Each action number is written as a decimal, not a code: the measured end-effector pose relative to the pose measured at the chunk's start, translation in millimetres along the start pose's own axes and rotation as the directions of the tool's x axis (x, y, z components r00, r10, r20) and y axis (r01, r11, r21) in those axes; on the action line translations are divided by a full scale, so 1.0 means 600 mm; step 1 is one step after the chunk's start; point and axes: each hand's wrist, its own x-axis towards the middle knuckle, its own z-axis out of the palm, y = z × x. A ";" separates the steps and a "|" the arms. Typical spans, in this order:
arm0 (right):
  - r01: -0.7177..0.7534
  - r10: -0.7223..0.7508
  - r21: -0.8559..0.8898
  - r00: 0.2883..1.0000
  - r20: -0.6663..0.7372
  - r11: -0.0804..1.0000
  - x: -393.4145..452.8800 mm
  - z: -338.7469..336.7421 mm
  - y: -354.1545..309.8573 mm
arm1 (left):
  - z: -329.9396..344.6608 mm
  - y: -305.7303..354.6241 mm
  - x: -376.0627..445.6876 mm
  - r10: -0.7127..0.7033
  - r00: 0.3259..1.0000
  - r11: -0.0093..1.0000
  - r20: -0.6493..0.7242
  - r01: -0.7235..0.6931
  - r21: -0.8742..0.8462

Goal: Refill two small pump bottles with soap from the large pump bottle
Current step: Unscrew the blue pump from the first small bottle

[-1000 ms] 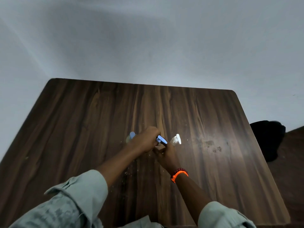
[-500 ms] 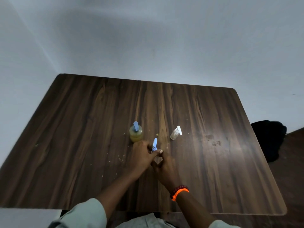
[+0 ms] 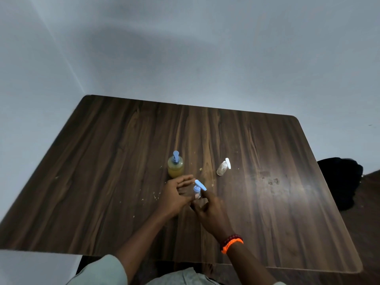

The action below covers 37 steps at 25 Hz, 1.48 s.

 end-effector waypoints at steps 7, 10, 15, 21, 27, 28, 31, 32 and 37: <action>0.044 -0.044 0.028 0.999 0.006 0.999 -0.003 0.007 0.007 | 0.009 -0.011 0.001 0.024 0.998 0.997 0.065 -0.020 -0.068; -0.019 0.020 0.014 0.996 -0.087 1.000 -0.002 -0.006 0.021 | 0.005 -0.012 -0.003 0.051 0.996 0.997 0.068 -0.047 -0.061; 0.003 -0.003 -0.043 1.000 -0.014 0.999 0.001 0.002 0.034 | 0.012 -0.016 0.005 0.035 0.999 0.996 0.025 -0.033 -0.087; -0.054 0.058 -0.105 0.998 0.035 0.993 -0.009 0.010 0.044 | 0.024 0.011 0.015 0.052 0.989 0.981 -0.136 -0.076 -0.180; -0.122 0.122 -0.131 0.992 -0.004 0.984 -0.040 0.007 0.083 | 0.040 0.038 0.052 0.025 0.915 0.986 -0.402 -0.088 -0.138; -0.136 0.136 -0.143 0.991 -0.012 0.980 -0.047 0.005 0.090 | 0.053 0.033 0.057 0.036 0.913 0.996 -0.406 -0.064 -0.055; -0.151 0.145 -0.136 0.988 -0.050 0.979 -0.063 -0.002 0.105 | 0.095 -0.007 0.063 0.012 0.929 0.988 -0.371 0.046 0.147; -0.152 0.145 -0.121 0.987 -0.071 0.981 -0.068 -0.006 0.108 | 0.103 -0.025 0.064 -0.033 0.934 0.980 -0.355 0.101 0.172; -0.222 0.206 -0.125 0.970 -0.129 0.967 -0.088 -0.029 0.119 | 0.109 -0.074 0.079 -0.118 0.935 0.949 -0.334 0.205 0.239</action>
